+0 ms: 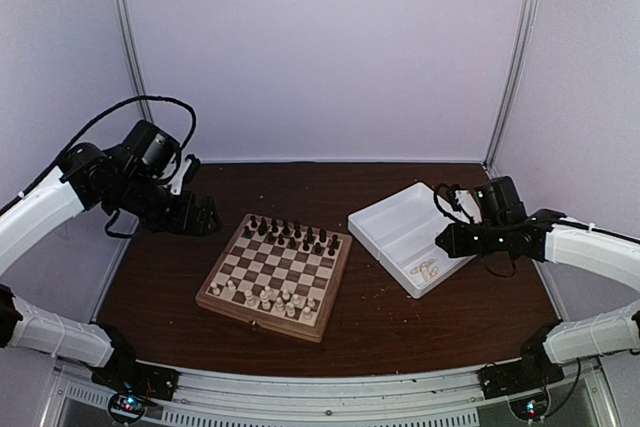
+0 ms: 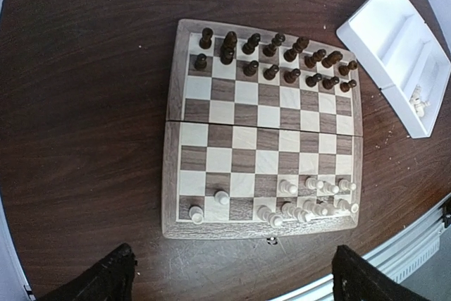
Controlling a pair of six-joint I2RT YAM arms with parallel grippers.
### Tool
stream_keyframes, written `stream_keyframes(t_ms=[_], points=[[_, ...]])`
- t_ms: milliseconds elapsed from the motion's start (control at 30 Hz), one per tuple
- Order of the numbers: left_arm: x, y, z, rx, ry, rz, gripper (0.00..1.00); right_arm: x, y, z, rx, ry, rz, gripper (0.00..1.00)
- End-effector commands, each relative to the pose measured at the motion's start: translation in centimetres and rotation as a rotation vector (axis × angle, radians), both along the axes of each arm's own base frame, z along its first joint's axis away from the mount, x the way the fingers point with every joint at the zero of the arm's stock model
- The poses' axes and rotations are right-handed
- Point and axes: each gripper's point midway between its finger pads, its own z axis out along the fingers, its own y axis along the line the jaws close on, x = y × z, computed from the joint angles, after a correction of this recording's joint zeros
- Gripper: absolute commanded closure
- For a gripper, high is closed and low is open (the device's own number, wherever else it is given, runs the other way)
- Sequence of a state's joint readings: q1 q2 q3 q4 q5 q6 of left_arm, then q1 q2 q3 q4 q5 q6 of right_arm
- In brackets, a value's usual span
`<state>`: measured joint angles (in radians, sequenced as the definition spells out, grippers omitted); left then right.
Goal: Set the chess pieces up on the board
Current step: Pick up the chess piece from the chessboard.
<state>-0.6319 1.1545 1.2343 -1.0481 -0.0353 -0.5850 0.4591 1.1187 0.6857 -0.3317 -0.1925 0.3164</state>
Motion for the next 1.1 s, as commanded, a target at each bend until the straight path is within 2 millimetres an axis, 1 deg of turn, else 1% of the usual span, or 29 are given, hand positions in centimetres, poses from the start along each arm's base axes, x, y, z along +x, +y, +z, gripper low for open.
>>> stream_keyframes(t_ms=[0, 167, 300, 367, 400, 433, 533, 600, 633, 700, 933, 1067], points=[[-0.2, -0.6, -0.4, 0.018, 0.042, -0.048, 0.04, 2.1, 0.0, 1.0, -0.056, -0.065, 0.017, 1.00], [0.2, -0.5, -1.4, 0.038, 0.025, -0.058, 0.20, 2.5, 0.7, -0.4, -0.046, -0.064, 0.040, 1.00], [0.5, -0.5, -2.1, 0.060, 0.025, -0.065, 0.27, 2.5, 0.5, -1.1, -0.052, -0.058, 0.027, 1.00], [0.6, -0.8, -2.4, 0.058, 0.031, -0.074, 0.30, 2.4, 0.5, -1.2, -0.037, -0.070, 0.023, 1.00], [0.7, -1.0, -2.6, 0.055, 0.030, -0.082, 0.33, 2.2, 0.4, -1.8, -0.032, -0.070, 0.020, 1.00], [0.7, -1.2, -2.8, 0.053, 0.033, -0.090, 0.35, 2.3, 0.3, -1.8, -0.023, -0.094, 0.010, 1.00], [0.9, -1.3, -3.2, 0.057, 0.038, -0.094, 0.35, 2.2, 0.1, -2.3, -0.027, -0.133, 0.013, 1.00], [1.0, -1.4, -3.2, 0.042, 0.027, -0.091, 0.35, 2.0, 0.1, -2.2, -0.023, -0.147, 0.022, 1.00], [1.0, -1.5, -3.3, 0.034, 0.018, -0.089, 0.35, 2.3, 0.2, -1.8, -0.015, -0.168, 0.023, 1.00], [1.1, -1.5, -3.4, 0.022, 0.010, -0.081, 0.35, 2.6, 0.2, -1.9, -0.020, -0.183, 0.022, 1.00], [0.8, -1.3, -4.1, 0.034, 0.024, -0.084, 0.35, 2.7, 0.6, -1.9, -0.017, -0.179, 0.043, 1.00], [0.8, -1.4, -4.7, 0.045, 0.036, -0.088, 0.37, 2.9, 0.1, -1.9, -0.050, -0.177, 0.024, 1.00]])
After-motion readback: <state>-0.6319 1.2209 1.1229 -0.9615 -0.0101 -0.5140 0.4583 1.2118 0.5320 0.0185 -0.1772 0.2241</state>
